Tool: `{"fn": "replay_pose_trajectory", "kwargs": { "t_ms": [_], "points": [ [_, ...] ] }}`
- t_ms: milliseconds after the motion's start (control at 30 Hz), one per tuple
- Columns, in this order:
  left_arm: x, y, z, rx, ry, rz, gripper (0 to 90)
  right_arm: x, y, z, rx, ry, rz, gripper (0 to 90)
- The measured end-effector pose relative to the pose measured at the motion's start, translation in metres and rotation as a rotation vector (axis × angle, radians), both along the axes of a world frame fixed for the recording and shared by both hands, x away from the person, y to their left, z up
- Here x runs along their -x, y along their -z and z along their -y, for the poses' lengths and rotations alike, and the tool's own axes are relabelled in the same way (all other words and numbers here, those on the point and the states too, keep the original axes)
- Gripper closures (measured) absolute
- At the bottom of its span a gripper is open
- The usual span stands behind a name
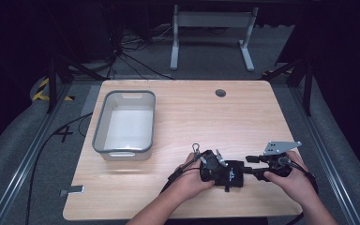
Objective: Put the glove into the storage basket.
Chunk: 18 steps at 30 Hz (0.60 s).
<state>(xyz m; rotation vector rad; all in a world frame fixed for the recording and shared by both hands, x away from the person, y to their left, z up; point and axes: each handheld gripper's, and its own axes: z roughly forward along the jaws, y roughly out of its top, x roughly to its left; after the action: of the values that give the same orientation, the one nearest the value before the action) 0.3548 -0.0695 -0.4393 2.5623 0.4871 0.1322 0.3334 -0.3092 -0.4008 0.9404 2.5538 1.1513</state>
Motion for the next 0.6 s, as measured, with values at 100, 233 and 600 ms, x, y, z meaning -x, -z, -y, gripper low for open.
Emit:
{"fn": "replay_pose_trajectory", "kwargs": {
  "t_ms": [100, 233, 600],
  "points": [
    [-0.002, -0.001, 0.0, 0.001, -0.005, -0.019, 65.7, -0.001, 0.001, 0.001, 0.0, 0.001, -0.004, 50.8],
    [-0.003, -0.004, -0.001, 0.006, -0.021, -0.052, 66.8, -0.002, 0.002, 0.001, 0.0, 0.003, -0.005, 50.9],
    [0.002, -0.029, -0.017, 0.016, -0.076, -0.064, 67.1, -0.003, -0.002, 0.003, -0.031, 0.026, 0.023, 51.2]
  ]
}}
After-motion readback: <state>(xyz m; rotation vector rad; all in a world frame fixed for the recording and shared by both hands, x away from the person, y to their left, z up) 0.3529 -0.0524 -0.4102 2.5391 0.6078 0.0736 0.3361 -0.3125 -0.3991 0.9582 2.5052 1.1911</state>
